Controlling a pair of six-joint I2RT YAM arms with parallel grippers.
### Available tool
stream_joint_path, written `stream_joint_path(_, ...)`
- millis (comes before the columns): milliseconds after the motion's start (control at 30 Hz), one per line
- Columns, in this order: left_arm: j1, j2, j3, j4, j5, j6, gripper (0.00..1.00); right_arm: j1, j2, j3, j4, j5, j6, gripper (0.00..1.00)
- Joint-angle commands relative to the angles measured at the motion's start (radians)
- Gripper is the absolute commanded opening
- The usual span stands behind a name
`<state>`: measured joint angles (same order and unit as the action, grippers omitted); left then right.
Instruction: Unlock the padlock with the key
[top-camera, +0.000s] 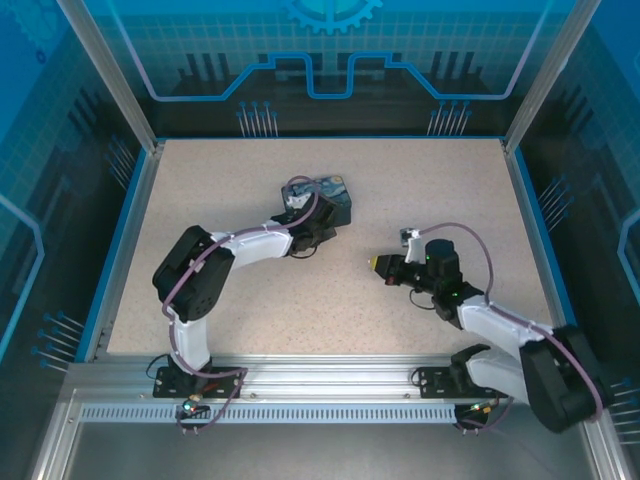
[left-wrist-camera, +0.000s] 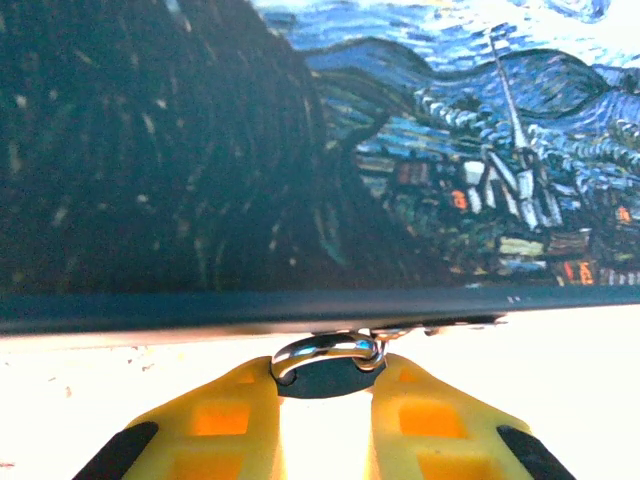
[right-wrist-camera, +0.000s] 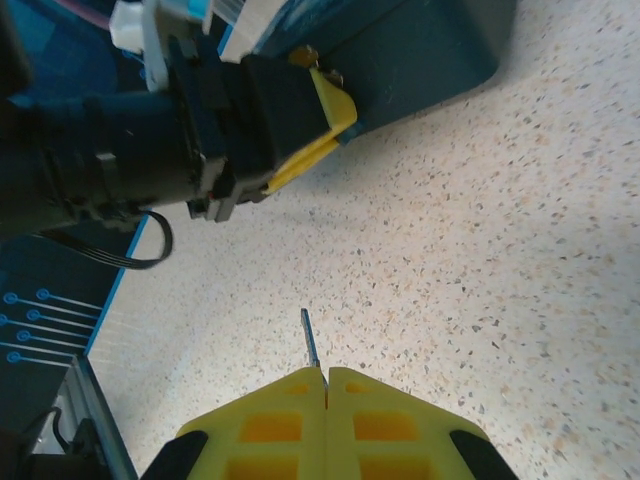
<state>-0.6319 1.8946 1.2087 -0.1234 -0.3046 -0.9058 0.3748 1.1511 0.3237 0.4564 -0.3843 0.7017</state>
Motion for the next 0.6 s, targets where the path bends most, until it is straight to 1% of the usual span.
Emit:
stream_joint_path(0, 0.012, -0.054, 0.037, 0.016, 0.052, -0.052, 0.12, 0.035, 0.112, 0.052, 0.186, 0.029, -0.017, 0.00)
stream_joint_path(167, 0.029, -0.063, 0.041, 0.034, 0.113, -0.094, 0.12, 0.068, 0.315, 0.116, 0.347, 0.030, -0.025, 0.00)
stream_joint_path(267, 0.033, -0.069, 0.040, 0.040, 0.131, -0.112, 0.12, 0.071, 0.424, 0.161, 0.429, 0.026, -0.021, 0.00)
stream_joint_path(433, 0.044, -0.078, 0.039, 0.057, 0.180, -0.145, 0.11, 0.072, 0.560, 0.239, 0.491, -0.010, -0.025, 0.00)
stream_joint_path(567, 0.057, -0.089, 0.022, 0.085, 0.222, -0.187, 0.11, 0.073, 0.639, 0.289, 0.502, -0.046, -0.047, 0.00)
